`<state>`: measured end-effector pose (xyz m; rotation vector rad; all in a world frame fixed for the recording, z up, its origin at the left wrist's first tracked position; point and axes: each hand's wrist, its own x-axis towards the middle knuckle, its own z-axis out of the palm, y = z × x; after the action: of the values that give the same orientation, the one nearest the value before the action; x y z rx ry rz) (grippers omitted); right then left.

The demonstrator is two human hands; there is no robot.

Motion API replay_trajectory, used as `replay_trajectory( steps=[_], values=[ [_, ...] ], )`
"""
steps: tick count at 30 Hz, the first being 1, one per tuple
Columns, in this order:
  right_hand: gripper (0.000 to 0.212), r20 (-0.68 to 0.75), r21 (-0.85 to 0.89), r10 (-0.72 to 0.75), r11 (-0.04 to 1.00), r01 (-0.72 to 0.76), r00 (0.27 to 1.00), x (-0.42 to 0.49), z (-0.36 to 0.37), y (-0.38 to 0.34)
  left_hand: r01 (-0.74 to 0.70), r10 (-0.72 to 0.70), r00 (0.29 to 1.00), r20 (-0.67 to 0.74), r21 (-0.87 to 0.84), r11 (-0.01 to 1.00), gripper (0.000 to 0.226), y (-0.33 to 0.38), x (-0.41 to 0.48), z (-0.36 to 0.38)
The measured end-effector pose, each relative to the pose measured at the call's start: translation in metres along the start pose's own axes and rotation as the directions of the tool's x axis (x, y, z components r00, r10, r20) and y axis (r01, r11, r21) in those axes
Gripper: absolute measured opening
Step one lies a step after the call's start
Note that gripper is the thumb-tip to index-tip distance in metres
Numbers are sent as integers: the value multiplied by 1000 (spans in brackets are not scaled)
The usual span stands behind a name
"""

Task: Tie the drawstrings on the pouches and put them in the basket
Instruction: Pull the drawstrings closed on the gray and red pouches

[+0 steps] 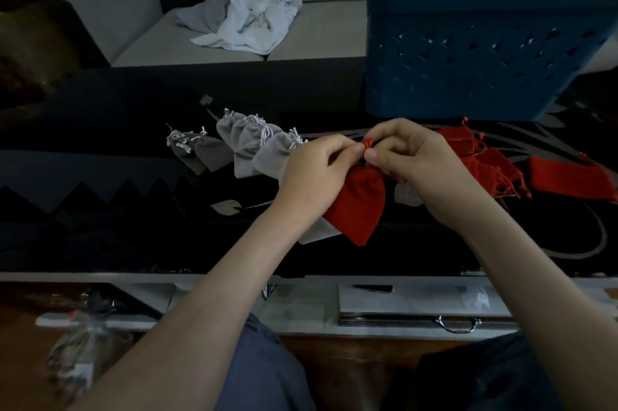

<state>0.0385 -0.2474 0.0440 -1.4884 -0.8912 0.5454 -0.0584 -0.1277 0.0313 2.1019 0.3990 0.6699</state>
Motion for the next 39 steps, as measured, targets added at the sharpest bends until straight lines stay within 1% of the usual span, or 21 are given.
replay_trajectory(
  steps=[2, 5, 8, 12, 15, 17, 19, 21, 24, 26, 27, 28, 29, 31, 32, 35, 39],
  values=[
    [18, -7, -42, -31, 999, 31, 999, 1, 1, 3, -2, 2, 1000, 4, 37, 999, 19, -1, 0, 4],
    [11, -42, -87, -70, 994, 66, 997, 2, 2, 8, -6, 7, 1000, -5, 92, 996, 27, -2, 1, 4],
    [16, -90, -157, -118, 982, 103, 989, 3, 3, 8, -31, 29, 999, 27, 106, 994, 22, -1, 1, 4],
    [19, -130, -116, -136, 986, 122, 982, 3, 3, 11, -88, 76, 992, 96, 121, 989, 21, 2, -2, 5],
    [16, -113, -17, -141, 990, 140, 983, 3, 5, 10, -81, 74, 993, 97, 78, 994, 22, 4, -2, 5],
    [15, -97, 51, -147, 987, 152, 984, 2, 6, 9, -58, 56, 993, 106, 13, 998, 23, 6, -3, 3],
    [15, -98, 86, -152, 983, 161, 983, 2, 5, 8, -34, 41, 991, 124, -56, 998, 21, 7, -4, 2],
    [15, -104, 89, -152, 983, 161, 983, 3, 4, 9, -24, 35, 991, 131, -83, 996, 17, 7, -4, 3],
    [13, -77, 76, -151, 985, 157, 985, 4, 7, 11, -5, 15, 996, 84, -121, 993, 19, 7, -4, 7],
    [9, -59, 157, -134, 977, 142, 989, 4, 9, 8, 34, -24, 998, 53, -189, 981, 17, 6, -3, 9],
    [11, -62, 180, -120, 975, 129, 991, 4, 9, 6, 62, -52, 997, 49, -229, 971, 17, 5, -3, 9],
    [14, -68, 166, -101, 980, 111, 993, 5, 8, 3, 96, -85, 995, 49, -286, 953, 18, 4, -2, 9],
    [14, -75, 108, -84, 990, 92, 994, 5, 7, 3, 133, -122, 991, 52, -362, 923, 19, 3, -2, 8],
    [12, -80, -70, -70, 995, 64, 994, 7, 6, 7, 196, -190, 980, 64, -514, 835, 18, 2, -2, 8],
    [13, -77, -145, -63, 988, 52, 995, 8, 6, 10, 212, -207, 976, 71, -557, 803, 18, 2, -2, 8],
    [17, -57, -283, -37, 959, 20, 998, 8, 8, 12, 226, -222, 972, 81, -591, 774, 17, 1, -1, 8],
    [23, -41, -440, -49, 898, 26, 998, 9, 7, 9, 246, -245, 965, 91, -629, 737, 20, -1, 1, 5]
  ],
)
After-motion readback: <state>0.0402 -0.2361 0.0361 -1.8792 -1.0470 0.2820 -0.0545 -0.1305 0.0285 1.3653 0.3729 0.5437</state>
